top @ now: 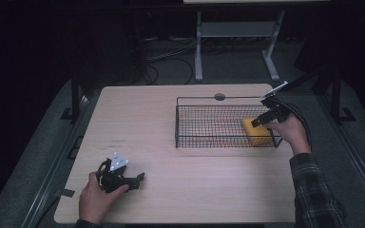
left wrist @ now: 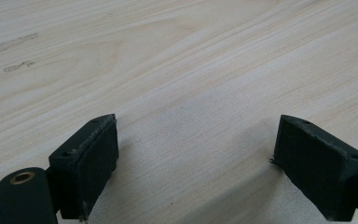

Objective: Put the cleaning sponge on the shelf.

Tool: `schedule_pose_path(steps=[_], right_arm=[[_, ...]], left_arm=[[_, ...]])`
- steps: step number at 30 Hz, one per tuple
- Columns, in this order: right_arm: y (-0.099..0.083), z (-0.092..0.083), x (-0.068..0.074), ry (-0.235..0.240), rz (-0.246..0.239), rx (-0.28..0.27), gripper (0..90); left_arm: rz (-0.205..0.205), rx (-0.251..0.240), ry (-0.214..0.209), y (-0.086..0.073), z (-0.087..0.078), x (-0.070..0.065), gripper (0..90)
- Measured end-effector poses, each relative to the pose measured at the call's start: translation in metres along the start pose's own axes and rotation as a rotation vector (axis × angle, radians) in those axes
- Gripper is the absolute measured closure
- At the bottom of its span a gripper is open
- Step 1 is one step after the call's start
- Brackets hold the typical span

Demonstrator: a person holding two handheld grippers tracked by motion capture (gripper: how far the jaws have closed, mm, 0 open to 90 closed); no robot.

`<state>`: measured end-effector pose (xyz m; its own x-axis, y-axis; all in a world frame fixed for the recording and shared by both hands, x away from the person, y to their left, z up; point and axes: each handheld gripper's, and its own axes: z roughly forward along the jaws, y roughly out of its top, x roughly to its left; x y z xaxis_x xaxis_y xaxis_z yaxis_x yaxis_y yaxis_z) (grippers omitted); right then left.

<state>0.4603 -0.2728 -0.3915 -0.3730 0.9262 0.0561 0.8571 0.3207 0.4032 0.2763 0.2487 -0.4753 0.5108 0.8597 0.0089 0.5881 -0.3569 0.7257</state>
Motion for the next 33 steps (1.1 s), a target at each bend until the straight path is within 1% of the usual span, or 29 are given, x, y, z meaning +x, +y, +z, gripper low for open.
schedule_pose_path(steps=[9,18,24,27,32,33], right_arm=[[-0.006,-0.010,0.002,0.005,-0.006,-0.037,17.7],[-0.016,-0.023,0.005,0.007,-0.020,-0.084,14.8],[-0.028,-0.033,0.007,0.004,-0.025,-0.110,13.5],[-0.036,-0.038,0.008,0.008,-0.027,-0.132,13.3],[-0.050,-0.044,0.010,0.009,-0.028,-0.150,13.1],[-0.052,-0.046,0.010,0.010,-0.034,-0.157,13.0]], left_arm=[[0.000,0.000,0.000,0.000,0.000,0.000,13.0],[-0.001,-0.001,0.001,-0.001,0.000,0.000,13.1],[-0.002,0.000,0.002,0.000,0.000,0.000,13.0],[-0.002,0.000,0.002,0.000,0.000,0.000,13.0],[-0.001,0.000,0.002,0.000,0.000,0.000,13.0],[-0.002,0.000,0.002,0.000,0.000,0.000,13.0]])
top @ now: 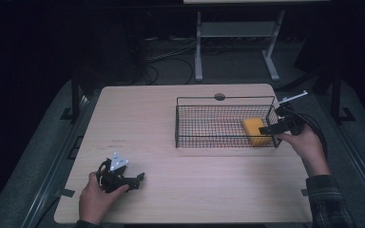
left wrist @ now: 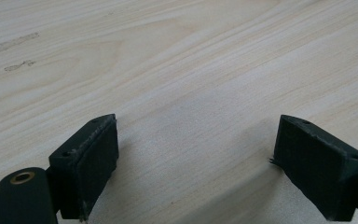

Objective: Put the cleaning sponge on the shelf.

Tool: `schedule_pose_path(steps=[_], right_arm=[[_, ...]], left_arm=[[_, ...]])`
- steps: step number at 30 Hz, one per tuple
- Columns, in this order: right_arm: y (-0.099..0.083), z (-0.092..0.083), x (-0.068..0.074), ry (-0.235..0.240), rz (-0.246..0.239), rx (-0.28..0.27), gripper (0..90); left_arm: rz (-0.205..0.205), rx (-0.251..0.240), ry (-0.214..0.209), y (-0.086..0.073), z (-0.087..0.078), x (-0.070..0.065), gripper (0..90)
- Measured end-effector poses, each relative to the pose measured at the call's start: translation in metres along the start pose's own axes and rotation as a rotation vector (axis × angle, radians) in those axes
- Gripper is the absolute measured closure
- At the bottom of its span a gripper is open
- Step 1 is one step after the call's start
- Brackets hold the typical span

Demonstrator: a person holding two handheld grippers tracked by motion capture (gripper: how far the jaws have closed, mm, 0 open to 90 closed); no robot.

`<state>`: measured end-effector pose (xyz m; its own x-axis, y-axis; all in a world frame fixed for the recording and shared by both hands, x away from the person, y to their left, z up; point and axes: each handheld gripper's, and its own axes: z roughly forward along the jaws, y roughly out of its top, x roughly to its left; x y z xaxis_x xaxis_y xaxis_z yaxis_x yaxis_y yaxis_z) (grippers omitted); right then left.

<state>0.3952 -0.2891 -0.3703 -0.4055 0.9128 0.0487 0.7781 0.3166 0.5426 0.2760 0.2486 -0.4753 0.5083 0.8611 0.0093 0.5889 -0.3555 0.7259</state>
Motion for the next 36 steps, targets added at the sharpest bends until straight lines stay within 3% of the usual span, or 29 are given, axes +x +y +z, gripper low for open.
schedule_pose_path(steps=[16,36], right_arm=[[-0.052,-0.019,0.019,0.040,-0.031,-0.059,11.9],[-0.103,-0.015,0.038,0.032,-0.067,-0.136,10.9]], left_arm=[[-0.001,0.000,0.000,0.000,0.000,0.000,13.0],[0.000,-0.002,0.000,0.000,0.000,0.000,13.0]])
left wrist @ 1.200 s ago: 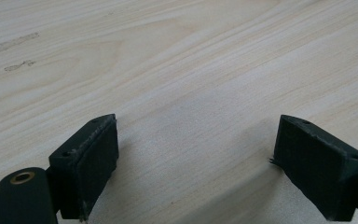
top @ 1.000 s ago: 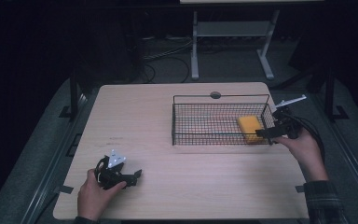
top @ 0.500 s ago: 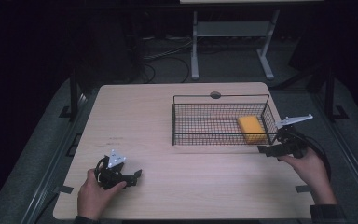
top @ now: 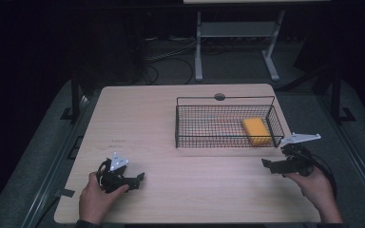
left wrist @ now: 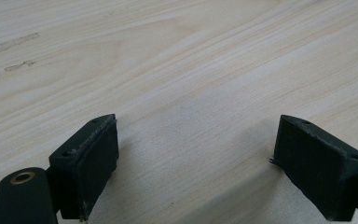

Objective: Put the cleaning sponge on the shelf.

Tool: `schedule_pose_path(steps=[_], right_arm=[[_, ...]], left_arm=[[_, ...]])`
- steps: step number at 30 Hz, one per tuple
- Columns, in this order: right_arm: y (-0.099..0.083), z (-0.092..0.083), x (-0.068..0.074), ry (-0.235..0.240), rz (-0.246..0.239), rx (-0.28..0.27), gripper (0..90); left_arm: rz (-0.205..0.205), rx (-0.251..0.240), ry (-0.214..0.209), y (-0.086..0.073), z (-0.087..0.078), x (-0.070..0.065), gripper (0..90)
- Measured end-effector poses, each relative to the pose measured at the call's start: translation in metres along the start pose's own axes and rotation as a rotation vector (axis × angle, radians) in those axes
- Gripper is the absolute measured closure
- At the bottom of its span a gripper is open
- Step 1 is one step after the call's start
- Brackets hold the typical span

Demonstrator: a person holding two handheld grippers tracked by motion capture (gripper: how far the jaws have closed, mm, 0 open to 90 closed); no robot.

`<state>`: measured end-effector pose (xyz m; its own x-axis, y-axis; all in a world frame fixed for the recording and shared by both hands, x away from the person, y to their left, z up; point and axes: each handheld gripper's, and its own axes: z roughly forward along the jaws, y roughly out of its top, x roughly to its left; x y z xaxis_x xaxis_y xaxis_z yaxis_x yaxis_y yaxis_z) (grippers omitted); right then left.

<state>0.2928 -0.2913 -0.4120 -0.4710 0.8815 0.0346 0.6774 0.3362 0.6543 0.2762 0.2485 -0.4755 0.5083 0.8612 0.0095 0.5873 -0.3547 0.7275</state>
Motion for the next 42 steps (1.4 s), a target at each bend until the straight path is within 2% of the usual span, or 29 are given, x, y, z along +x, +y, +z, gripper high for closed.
schedule_pose_path(steps=[8,13,14,20,27,35,42], right_arm=[[-0.022,0.009,0.004,-0.013,0.010,-0.023,9.2],[-0.035,0.021,0.006,-0.018,0.018,0.004,6.7],[-0.039,0.025,0.007,-0.039,0.010,0.014,6.7],[-0.049,0.032,0.009,-0.047,0.008,0.017,6.7],[-0.057,0.036,0.012,-0.045,-0.008,-0.002,6.1],[-0.065,0.038,0.008,-0.015,0.006,-0.067,2.8],[-0.065,0.038,0.008,-0.015,0.006,-0.067,2.8]], left_arm=[[0.004,0.003,0.000,0.000,0.000,0.000,13.0],[0.000,0.000,0.001,0.000,0.000,0.000,13.0],[0.000,0.000,0.001,0.000,0.000,0.000,13.0],[0.000,0.000,0.001,0.000,0.000,0.000,13.0],[0.000,0.000,0.001,0.000,0.000,0.000,13.0],[0.000,0.000,0.001,0.000,0.000,0.000,13.0],[0.000,0.000,0.001,0.000,0.000,0.000,13.0]])
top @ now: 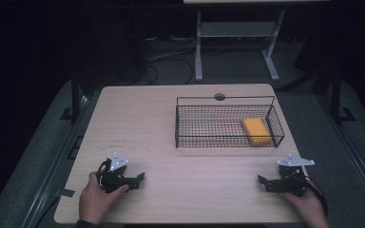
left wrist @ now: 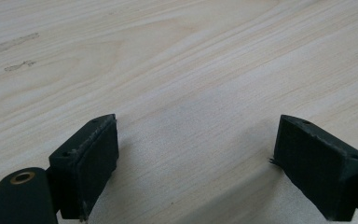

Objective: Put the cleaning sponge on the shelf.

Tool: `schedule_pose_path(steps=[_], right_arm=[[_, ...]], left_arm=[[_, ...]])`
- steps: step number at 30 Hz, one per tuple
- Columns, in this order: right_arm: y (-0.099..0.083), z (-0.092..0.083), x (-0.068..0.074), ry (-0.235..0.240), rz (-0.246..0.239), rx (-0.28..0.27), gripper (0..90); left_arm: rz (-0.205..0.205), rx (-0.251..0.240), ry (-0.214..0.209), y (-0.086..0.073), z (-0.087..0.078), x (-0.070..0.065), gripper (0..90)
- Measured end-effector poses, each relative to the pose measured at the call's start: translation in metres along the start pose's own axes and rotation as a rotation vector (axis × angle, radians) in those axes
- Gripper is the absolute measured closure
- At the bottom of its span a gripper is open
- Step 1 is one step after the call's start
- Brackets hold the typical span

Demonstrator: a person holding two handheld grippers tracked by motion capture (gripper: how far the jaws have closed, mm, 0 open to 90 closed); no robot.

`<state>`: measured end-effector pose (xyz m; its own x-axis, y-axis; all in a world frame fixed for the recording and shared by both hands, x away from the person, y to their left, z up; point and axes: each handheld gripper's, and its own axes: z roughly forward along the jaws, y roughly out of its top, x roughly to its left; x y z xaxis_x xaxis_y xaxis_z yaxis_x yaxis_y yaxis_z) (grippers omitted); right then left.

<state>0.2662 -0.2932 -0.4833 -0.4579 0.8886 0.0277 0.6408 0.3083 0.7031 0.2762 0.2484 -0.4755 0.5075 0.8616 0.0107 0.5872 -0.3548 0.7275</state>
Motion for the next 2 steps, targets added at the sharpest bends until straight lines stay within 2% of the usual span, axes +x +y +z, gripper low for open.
schedule_pose_path(steps=[2], right_arm=[[0.0000,0.0000,0.0000,0.000,0.000,0.000,2.8]], left_arm=[[0.000,0.000,0.000,0.0000,0.0000,0.0000,13.0]])
